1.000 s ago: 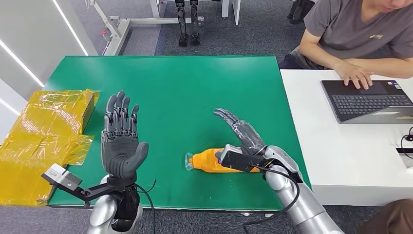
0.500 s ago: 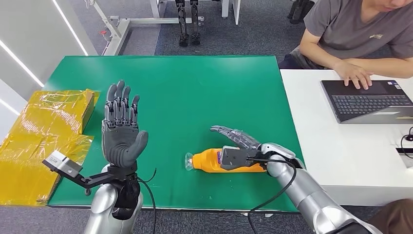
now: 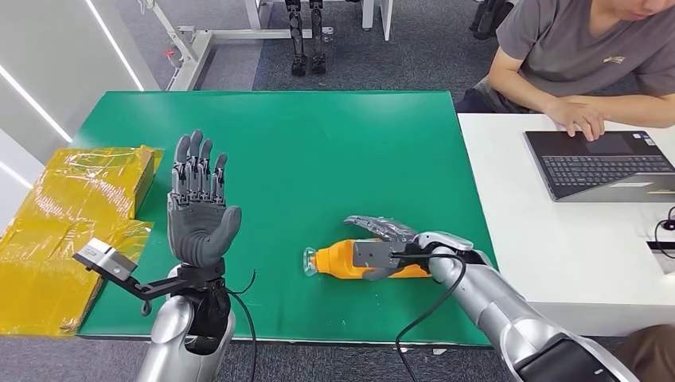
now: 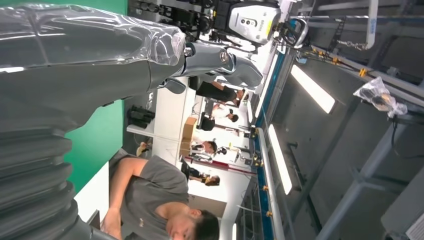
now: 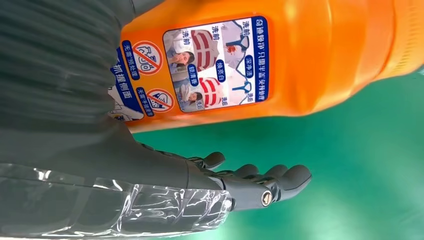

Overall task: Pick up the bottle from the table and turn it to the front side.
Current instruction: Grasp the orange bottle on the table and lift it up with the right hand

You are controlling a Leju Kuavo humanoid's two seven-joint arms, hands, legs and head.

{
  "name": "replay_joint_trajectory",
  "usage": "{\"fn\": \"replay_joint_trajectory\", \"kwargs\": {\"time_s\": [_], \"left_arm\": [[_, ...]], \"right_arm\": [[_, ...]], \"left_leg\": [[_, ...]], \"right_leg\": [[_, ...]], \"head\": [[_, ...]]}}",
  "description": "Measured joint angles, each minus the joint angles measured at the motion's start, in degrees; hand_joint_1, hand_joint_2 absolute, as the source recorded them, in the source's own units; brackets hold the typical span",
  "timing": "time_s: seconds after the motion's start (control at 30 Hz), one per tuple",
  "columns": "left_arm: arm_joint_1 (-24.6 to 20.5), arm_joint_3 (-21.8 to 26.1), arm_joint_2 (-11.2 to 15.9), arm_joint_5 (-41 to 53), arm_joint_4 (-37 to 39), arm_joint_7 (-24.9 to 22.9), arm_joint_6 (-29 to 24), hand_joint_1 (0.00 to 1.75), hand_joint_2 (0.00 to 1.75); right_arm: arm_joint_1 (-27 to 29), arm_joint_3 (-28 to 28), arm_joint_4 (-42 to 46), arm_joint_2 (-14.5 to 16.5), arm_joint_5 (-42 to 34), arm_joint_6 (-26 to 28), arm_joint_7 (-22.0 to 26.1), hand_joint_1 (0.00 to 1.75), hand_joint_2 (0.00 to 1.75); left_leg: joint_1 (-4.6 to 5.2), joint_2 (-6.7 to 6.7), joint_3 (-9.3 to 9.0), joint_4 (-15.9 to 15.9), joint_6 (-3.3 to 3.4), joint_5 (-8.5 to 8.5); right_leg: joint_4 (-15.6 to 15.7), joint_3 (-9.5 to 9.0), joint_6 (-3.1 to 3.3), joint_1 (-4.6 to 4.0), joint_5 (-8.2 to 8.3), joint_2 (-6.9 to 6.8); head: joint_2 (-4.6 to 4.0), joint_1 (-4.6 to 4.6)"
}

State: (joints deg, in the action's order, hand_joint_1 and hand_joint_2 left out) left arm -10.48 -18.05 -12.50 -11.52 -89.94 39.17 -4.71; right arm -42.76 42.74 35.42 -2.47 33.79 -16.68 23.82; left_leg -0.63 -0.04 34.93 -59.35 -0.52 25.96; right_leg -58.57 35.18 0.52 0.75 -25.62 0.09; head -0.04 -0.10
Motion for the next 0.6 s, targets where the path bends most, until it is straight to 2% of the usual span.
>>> {"fn": "replay_joint_trajectory", "kwargs": {"time_s": [0.3, 0.6], "left_arm": [[-0.3, 0.0, 0.0, -0.5, 1.0, -1.7, -1.3, 0.0, 1.75], [0.2, 0.0, -0.1, 0.1, 1.2, -1.9, -2.2, 0.0, 1.75]], "right_arm": [[-4.7, 3.9, -4.1, 0.8, 4.0, 0.6, -7.9, 0.0, 1.75], [-6.2, 6.4, -5.7, 0.9, 6.3, 3.4, -11.7, 0.0, 1.75]], "left_leg": [[0.0, 0.0, 0.0, 0.0, 0.03, -0.03], [0.0, -0.01, 0.01, 0.0, 0.04, -0.03]], "right_leg": [[0.0, -0.02, -0.04, 0.0, 0.04, 0.0], [0.0, -0.02, -0.04, 0.0, 0.04, 0.0]], "head": [[0.0, 0.01], [-0.01, 0.0]]}}
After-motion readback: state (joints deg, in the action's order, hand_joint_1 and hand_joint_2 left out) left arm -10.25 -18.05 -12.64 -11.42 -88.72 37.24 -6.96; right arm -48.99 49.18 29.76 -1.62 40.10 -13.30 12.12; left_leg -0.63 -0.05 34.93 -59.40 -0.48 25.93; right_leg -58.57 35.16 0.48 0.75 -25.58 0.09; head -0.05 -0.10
